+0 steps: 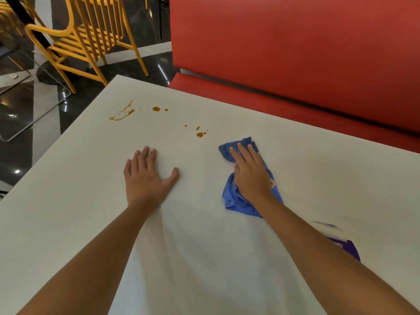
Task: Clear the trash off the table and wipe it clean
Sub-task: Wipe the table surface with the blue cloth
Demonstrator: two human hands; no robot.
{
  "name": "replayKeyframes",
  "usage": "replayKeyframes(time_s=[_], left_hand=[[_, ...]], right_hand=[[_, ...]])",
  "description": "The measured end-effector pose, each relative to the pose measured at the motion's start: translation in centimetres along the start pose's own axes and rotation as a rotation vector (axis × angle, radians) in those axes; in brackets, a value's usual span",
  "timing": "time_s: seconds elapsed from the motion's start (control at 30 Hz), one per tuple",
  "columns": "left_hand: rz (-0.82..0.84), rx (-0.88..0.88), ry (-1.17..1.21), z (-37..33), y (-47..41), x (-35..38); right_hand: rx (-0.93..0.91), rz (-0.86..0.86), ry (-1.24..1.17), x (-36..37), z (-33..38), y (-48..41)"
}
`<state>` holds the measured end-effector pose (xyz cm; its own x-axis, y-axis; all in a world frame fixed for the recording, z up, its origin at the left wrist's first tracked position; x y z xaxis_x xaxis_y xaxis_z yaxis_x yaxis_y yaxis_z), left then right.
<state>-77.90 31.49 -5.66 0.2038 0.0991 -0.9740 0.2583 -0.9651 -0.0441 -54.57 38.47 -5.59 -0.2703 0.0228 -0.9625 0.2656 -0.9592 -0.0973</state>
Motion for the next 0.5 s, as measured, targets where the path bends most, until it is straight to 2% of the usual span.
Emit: replayKeyframes(time_s=[0.07, 0.13, 0.23, 0.33, 0.5], left_hand=[[-0.005, 0.005, -0.003, 0.0, 0.0, 0.0], [-0.001, 0.010, 0.002, 0.0, 0.0, 0.1], [0.003, 0.023, 0.002, 0.1, 0.0, 0.2], [0.025, 0.053, 0.005, 0.0, 0.1, 0.3], [-0.009, 0.169, 0.056, 1.3, -0.7, -1.2]], right_hand=[[-0.126, 0.022, 0.058, -0.1, -1.1, 0.9], [-0.133, 0.021, 0.054, -1.0, -2.8, 1.4], [0.059, 0.007, -0.018, -2.1, -5.9, 1.5], [0.244, -0.018, 0.013, -2.3, -7.1, 0.7], [0.430, -0.081, -0.007, -1.2, -3.7, -0.9]])
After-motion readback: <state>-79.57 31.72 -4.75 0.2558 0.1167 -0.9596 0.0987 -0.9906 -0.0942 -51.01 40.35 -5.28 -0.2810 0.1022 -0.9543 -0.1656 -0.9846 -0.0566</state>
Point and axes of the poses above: each hand's wrist, its own y-axis away from the middle knuckle, its own x-axis out of the palm, z = x × y, the point moved 7 cm from there along -y, towards the middle knuckle, and after that the axes turned 7 degrees about x, right-handed, at the moved point
